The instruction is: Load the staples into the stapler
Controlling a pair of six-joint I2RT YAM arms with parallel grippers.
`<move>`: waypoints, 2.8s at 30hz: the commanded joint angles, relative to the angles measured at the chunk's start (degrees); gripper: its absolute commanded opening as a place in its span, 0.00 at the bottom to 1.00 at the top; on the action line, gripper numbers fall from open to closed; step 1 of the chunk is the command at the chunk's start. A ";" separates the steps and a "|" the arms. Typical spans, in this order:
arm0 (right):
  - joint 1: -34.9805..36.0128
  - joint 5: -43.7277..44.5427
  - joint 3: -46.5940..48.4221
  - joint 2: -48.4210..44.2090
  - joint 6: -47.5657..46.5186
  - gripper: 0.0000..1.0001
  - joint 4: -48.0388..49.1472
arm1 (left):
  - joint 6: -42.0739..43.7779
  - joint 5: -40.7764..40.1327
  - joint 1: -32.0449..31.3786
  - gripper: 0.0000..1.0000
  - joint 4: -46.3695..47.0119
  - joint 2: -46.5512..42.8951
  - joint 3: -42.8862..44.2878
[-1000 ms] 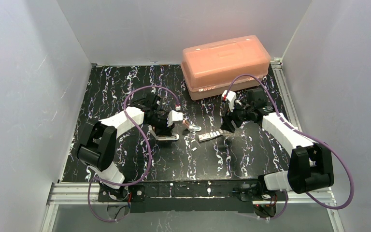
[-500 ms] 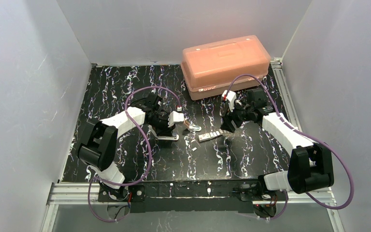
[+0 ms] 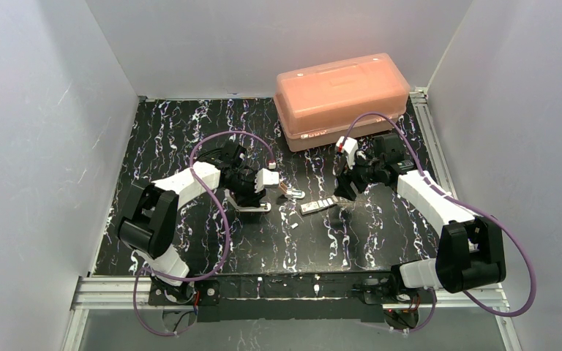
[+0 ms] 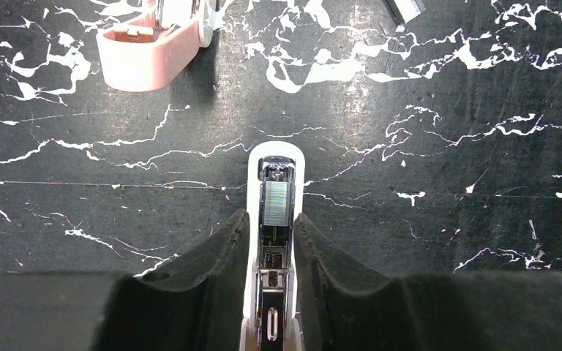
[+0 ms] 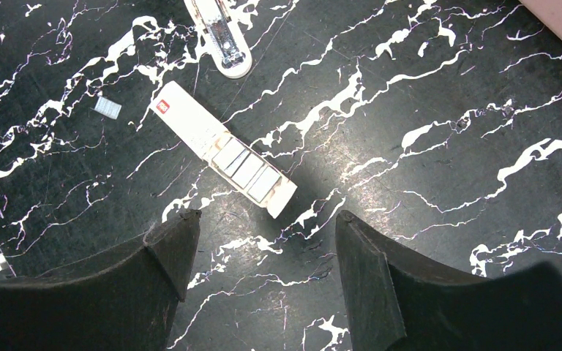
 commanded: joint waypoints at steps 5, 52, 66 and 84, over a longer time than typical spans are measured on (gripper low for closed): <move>-0.19 -0.87 0.15 1.01 -0.37 0.75 0.66 | 0.97 -0.32 -0.23 0.33 -0.56 0.14 0.97; -1.65 3.35 -1.52 -5.92 0.90 0.83 4.17 | -18.98 -6.84 14.61 0.69 5.33 -31.50 -2.24; -4.19 3.41 -1.65 -7.67 7.87 0.99 8.30 | -24.59 -6.43 20.93 0.99 6.79 -32.49 -3.38; -4.19 -4.65 6.24 -2.14 12.34 0.99 2.33 | -9.23 19.24 39.88 0.98 -2.08 -23.72 -0.72</move>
